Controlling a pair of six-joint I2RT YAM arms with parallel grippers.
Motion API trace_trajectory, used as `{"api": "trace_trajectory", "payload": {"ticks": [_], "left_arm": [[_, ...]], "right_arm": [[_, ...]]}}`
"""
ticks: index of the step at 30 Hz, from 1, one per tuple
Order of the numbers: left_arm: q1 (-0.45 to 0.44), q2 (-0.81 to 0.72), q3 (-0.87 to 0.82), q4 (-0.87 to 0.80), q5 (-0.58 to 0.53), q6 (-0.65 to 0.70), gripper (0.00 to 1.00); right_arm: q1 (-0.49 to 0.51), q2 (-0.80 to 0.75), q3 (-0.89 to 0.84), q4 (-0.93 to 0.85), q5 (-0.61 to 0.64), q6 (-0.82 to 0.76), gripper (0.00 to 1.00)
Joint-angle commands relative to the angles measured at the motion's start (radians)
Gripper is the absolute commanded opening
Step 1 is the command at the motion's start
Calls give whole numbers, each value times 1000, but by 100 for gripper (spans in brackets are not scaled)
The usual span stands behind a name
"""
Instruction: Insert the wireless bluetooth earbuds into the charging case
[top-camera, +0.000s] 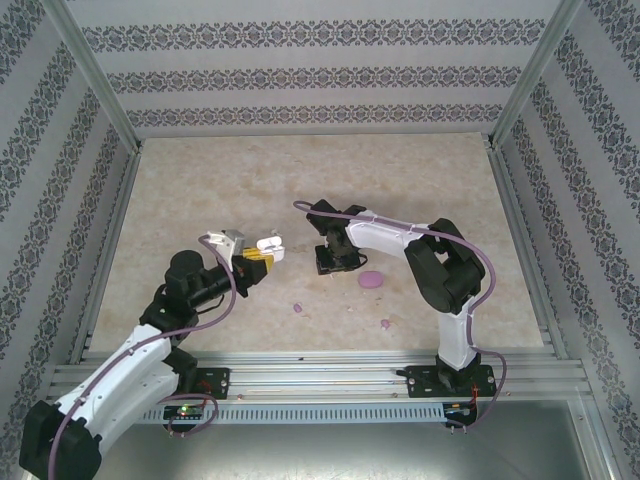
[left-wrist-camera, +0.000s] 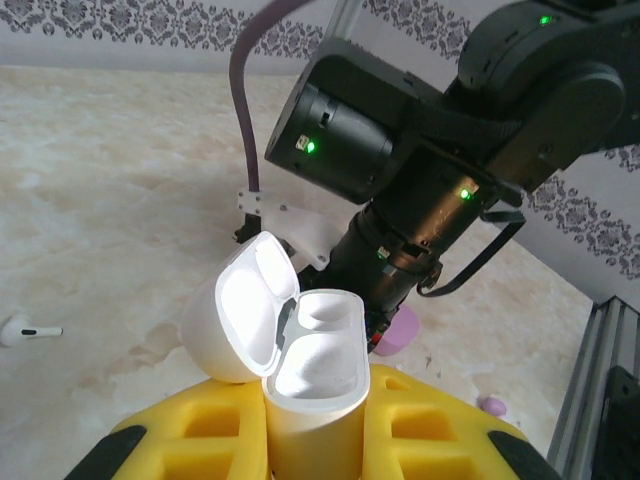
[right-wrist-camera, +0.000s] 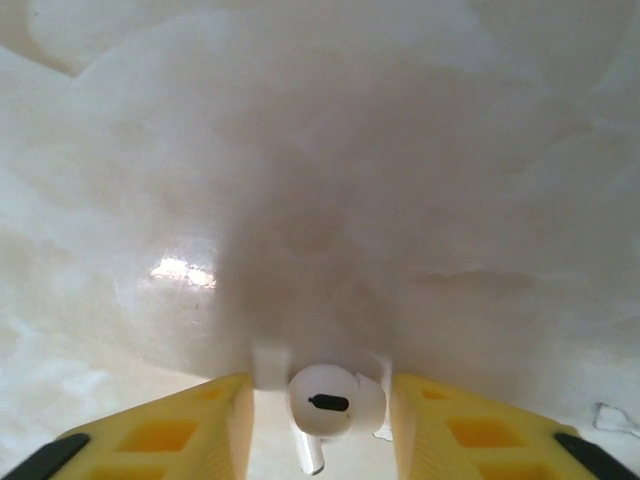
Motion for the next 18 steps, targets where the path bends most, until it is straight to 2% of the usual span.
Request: {"api": "trace_trajectory", "payload": {"ticks": [1,11,18], "left_arm": [[-12,-14,-29,85,34,36,0],[-11,-62,-49,38,23,58,0],[-12,-64,-75,108,116,82,0]], "right_arm": [[-5,5,11,-27,-28,1,44],[-7,32,57,-45,-53,41,45],[-7,74,84,-56,-56,45,39]]}}
